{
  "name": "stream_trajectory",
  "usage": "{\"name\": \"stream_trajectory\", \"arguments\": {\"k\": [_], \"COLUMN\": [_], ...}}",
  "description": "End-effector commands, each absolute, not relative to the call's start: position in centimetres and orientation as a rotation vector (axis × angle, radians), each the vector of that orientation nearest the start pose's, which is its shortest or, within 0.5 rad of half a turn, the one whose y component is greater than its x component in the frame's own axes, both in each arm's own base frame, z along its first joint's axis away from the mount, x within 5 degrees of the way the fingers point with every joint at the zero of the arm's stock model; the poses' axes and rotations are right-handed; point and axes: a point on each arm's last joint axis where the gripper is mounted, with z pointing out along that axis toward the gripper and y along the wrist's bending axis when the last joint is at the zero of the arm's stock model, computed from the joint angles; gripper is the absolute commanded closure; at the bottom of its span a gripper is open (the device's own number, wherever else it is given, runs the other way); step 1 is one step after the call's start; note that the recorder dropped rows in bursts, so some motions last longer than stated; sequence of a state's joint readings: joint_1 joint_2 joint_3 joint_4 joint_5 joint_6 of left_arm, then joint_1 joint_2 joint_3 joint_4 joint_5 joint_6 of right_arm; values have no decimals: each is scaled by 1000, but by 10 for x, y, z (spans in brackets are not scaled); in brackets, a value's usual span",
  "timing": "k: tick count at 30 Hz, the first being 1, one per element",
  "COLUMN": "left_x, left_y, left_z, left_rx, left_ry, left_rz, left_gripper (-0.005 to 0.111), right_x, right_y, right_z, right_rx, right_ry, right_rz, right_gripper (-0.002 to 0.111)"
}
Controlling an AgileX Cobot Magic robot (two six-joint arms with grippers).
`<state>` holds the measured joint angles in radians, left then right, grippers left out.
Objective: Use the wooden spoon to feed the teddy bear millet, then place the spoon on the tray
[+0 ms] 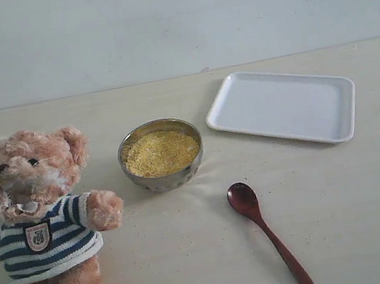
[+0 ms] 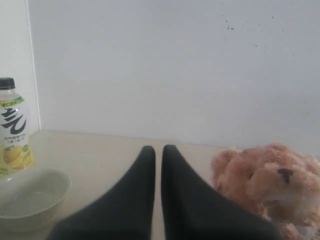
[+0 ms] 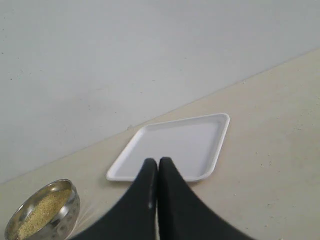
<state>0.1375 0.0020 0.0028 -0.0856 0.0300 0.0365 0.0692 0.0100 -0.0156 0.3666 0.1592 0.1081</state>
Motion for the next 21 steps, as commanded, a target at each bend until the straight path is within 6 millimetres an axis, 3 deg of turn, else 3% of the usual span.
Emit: {"name": "stream_trajectory", "arguments": {"k": [1,14,18,21], "left_x": [56,55,53,48], "left_y": [7,8,9,9], "left_z": [211,218,228,247], "left_rx": [-138,-157,-336,-443], "left_ry": [1497,1419,1275,1154], "left_rz": [59,43,-175,-356], "left_gripper": [102,102,102,102], "right_x": [56,56,56,56], "right_y": [9,9,9,9], "right_z": [204,204,204,204], "right_rx": [272,272,272,272], "right_ry": [1625,1625,1625,1625], "right_rz": [445,445,445,445], "right_gripper": [108,108,108,108]}}
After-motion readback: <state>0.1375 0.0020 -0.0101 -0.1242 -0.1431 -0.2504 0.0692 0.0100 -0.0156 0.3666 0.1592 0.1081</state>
